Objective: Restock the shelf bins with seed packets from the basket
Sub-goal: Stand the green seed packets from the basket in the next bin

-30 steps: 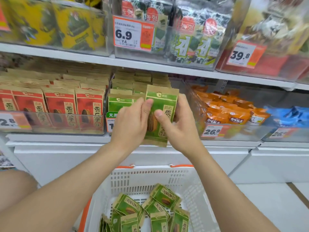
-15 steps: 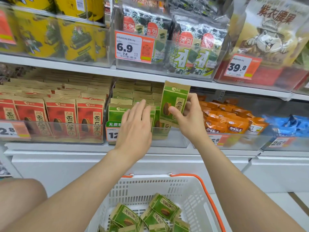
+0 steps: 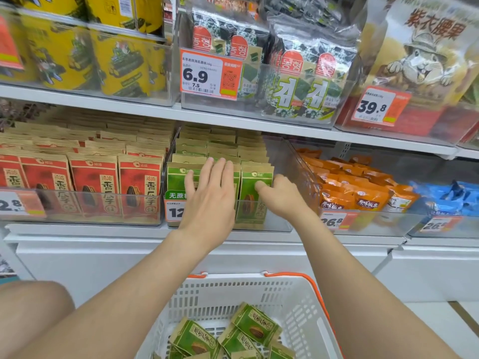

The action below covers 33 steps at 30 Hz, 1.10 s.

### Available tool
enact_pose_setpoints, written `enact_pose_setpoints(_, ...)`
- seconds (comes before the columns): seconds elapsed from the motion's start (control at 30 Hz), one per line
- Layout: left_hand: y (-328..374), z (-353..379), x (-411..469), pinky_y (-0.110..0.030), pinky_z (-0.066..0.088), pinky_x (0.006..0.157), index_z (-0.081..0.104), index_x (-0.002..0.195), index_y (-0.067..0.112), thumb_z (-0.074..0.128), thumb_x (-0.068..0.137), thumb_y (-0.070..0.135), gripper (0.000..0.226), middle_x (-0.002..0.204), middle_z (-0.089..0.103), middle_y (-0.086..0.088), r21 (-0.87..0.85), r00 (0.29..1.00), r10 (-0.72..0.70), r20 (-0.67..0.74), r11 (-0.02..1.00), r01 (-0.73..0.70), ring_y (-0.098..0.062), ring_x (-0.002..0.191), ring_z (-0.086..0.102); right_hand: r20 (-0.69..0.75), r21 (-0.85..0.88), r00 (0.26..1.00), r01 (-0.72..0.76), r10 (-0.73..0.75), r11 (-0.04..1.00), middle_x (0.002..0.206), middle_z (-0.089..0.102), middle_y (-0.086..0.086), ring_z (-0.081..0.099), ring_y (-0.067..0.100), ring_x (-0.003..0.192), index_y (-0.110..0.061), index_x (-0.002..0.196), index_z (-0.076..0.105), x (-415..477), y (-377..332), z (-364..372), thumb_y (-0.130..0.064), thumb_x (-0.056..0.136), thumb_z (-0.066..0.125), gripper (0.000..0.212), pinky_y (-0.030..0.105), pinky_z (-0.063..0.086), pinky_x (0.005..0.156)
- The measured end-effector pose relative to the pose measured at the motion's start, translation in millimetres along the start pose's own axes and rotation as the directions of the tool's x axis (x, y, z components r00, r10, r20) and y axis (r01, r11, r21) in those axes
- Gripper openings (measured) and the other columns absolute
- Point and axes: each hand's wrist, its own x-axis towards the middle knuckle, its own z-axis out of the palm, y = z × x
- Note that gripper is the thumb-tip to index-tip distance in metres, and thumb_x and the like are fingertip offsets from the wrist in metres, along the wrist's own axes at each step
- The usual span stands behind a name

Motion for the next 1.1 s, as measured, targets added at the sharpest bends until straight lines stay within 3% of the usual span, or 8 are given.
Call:
enact_pose_setpoints(0.13, -2.2, -1.1, -0.5, -0.063, 0.021, 0.121, 0.028, 0.162, 0.006, 0.062, 0.089, 0.006, 0.080, 0.167, 0.030, -0.012, -0.034, 0.999, 0.024, -0.029, 0.999, -0.025, -0.033, 0.158, 0.019, -0.015, -0.008, 0.998, 0.065, -0.065, 0.998, 0.080, 0.073, -0.003, 0.066, 0.022, 0.089, -0.016, 0.085, 0.073, -7.0, -3.6, 8.7, -0.037, 0.089, 0.062, 0.024, 0.033, 0.055, 0.075)
enact_pose_setpoints(0.3, -3.2, -1.5, -5.5, -0.056, 0.032, 0.118, 0.046, 0.148, 0.009, 0.061, 0.084, -0.002, 0.067, 0.158, 0.040, -0.013, -0.087, 0.985, 0.103, -0.135, 0.990, -0.115, -0.035, 0.151, 0.031, -0.249, -0.159, 0.968, -0.002, -0.038, 0.987, 0.102, 0.066, -0.002, 0.060, 0.029, 0.098, -0.022, 0.110, 0.053, -17.3, 6.4, 23.5, -0.057, 0.078, 0.062, 0.048, 0.046, 0.048, 0.095)
enact_pose_setpoints(0.4, -2.8, -2.5, -12.2, -0.044, 0.043, 0.091, 0.055, 0.111, 0.014, 0.062, 0.079, 0.003, 0.035, 0.117, 0.053, -0.007, -0.048, 0.969, 0.160, -0.188, 0.984, -0.172, -0.032, 0.110, 0.048, -0.598, -0.174, 0.758, 0.197, -0.262, 0.965, 0.112, 0.051, 0.008, 0.045, 0.031, 0.099, -0.013, 0.118, 0.048, -32.1, 22.1, 45.7, -0.036, 0.077, 0.061, 0.049, 0.048, 0.041, 0.089)
enact_pose_setpoints(0.5, -2.2, -0.3, -24.0, -0.037, 0.036, 0.079, 0.049, 0.106, 0.019, 0.058, 0.090, 0.013, 0.019, 0.103, 0.055, -0.002, -0.002, 0.989, 0.145, 0.016, 0.989, -0.145, -0.027, 0.096, 0.048, -0.642, -0.314, 0.615, 0.336, -0.459, 0.888, 0.112, 0.048, 0.013, 0.043, 0.034, 0.101, -0.009, 0.104, 0.052, -42.9, 54.4, 62.3, -0.015, 0.072, 0.054, 0.033, 0.048, 0.038, 0.087)
enact_pose_setpoints(0.73, 3.1, 29.9, -57.8, -0.038, 0.038, 0.069, 0.056, 0.118, 0.018, 0.048, 0.102, 0.020, 0.018, 0.106, 0.063, -0.006, 0.117, 0.795, 0.106, 0.598, 0.969, -0.217, -0.033, 0.092, 0.060, -0.166, -0.407, 0.716, 0.577, -0.678, 0.708, 0.091, 0.056, 0.012, 0.050, 0.034, 0.083, -0.008, 0.086, 0.058, -68.5, 124.1, 106.7, -0.008, 0.075, 0.046, 0.016, 0.043, 0.040, 0.072)
enact_pose_setpoints(0.83, 14.1, 47.5, -75.2, -0.039, 0.047, 0.074, 0.059, 0.130, 0.019, 0.048, 0.104, 0.023, 0.028, 0.117, 0.063, -0.007, 0.027, 0.589, 0.200, 0.783, 0.935, -0.354, -0.031, 0.095, 0.062, 0.363, -0.397, 0.868, 0.473, -0.339, 0.787, 0.094, 0.070, 0.008, 0.064, 0.033, 0.089, -0.017, 0.094, 0.067, -84.1, 160.0, 130.9, -0.014, 0.087, 0.048, 0.021, 0.040, 0.052, 0.076)
enact_pose_setpoints(1.0, 34.0, 68.1, -93.5, -0.045, 0.058, 0.089, 0.061, 0.134, 0.018, 0.047, 0.104, 0.019, 0.032, 0.124, 0.065, -0.009, -0.135, 0.380, 0.317, 0.869, 0.891, -0.434, -0.030, 0.104, 0.065, 0.726, -0.573, 0.647, 0.384, 0.231, 0.725, 0.094, 0.068, 0.006, 0.066, 0.029, 0.091, -0.017, 0.095, 0.068, -125.2, 228.5, 167.4, -0.020, 0.090, 0.068, 0.006, 0.042, 0.060, 0.087)
enact_pose_setpoints(1.1, 40.6, 76.5, -94.1, -0.045, 0.059, 0.084, 0.061, 0.132, 0.017, 0.045, 0.104, 0.016, 0.032, 0.120, 0.065, -0.008, -0.140, 0.365, 0.328, 0.871, 0.879, -0.456, -0.029, 0.098, 0.066, 0.772, -0.619, 0.438, 0.353, 0.460, 0.702, 0.106, 0.073, 0.006, 0.069, 0.029, 0.096, -0.016, 0.113, 0.067, -147.2, 258.1, 182.8, -0.050, 0.077, 0.086, 0.053, 0.047, 0.061, 0.093)
